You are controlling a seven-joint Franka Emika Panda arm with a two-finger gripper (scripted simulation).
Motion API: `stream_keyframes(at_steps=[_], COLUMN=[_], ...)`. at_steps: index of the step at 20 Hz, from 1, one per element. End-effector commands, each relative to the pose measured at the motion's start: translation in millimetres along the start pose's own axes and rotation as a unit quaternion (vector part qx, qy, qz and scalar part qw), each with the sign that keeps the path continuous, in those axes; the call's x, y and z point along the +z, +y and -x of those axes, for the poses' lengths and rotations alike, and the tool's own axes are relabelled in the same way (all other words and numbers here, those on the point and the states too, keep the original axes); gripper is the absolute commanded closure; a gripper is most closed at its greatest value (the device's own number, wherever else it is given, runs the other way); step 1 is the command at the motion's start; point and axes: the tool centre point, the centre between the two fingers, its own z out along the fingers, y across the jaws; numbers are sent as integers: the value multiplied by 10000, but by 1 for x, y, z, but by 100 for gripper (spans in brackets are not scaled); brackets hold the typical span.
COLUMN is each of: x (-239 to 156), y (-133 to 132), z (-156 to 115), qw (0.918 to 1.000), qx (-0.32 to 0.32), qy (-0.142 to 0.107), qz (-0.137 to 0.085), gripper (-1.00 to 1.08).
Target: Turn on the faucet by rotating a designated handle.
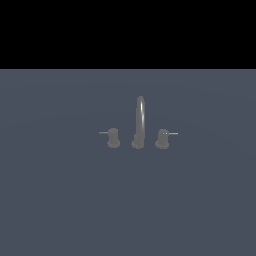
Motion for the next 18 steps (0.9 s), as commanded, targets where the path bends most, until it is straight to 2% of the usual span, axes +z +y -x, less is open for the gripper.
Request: stream_keyframes(at_steps=[1,10,18], x=[0,11,40], y=[0,-9,-32], z=[0,-4,-17], qw=[10000,9998,9971], qx=[0,211,757], qy=[0,-5,-17], qz=[0,-5,-20], gripper=[108,108,108])
